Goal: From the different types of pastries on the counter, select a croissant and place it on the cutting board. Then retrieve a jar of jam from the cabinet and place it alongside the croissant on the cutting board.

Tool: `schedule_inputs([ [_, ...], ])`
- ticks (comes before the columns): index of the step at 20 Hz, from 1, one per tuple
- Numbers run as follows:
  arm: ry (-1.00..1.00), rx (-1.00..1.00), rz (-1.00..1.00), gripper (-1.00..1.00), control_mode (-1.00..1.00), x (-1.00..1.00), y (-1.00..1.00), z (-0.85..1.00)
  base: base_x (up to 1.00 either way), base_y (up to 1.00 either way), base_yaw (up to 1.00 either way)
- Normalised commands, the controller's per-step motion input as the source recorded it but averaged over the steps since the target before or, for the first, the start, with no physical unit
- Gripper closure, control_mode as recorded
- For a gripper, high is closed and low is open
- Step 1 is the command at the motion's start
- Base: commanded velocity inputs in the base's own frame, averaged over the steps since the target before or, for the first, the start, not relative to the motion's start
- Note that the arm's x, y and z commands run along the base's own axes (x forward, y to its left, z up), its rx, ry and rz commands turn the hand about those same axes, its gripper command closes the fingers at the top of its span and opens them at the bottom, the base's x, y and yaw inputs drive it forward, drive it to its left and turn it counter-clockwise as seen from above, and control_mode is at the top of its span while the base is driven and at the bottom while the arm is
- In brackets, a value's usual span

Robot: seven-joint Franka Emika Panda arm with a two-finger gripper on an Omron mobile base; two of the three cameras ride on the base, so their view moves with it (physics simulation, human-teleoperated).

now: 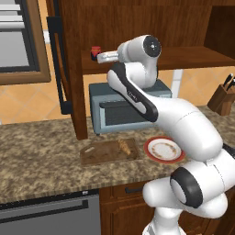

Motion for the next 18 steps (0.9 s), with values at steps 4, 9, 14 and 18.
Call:
schedule_inputs([
  [4, 0.0, 0.0, 0.0, -1.0, -1.0, 0.27, 0.05, 0.01, 0.0, 0.0, 0.0],
  [9, 0.0, -0.01, 0.0, -1.0, -1.0, 0.31, 0.0, 0.0, 0.0, 0.0, 0.0],
  [14, 0.0, -0.01, 0.0, -1.0, -1.0, 0.27, 0.05, 0.0, 0.0, 0.0, 0.0],
  [18, 0.0, -0.02, 0.0, -1.0, -1.0, 0.31, 0.11, 0.0, 0.0, 0.0, 0.0],
])
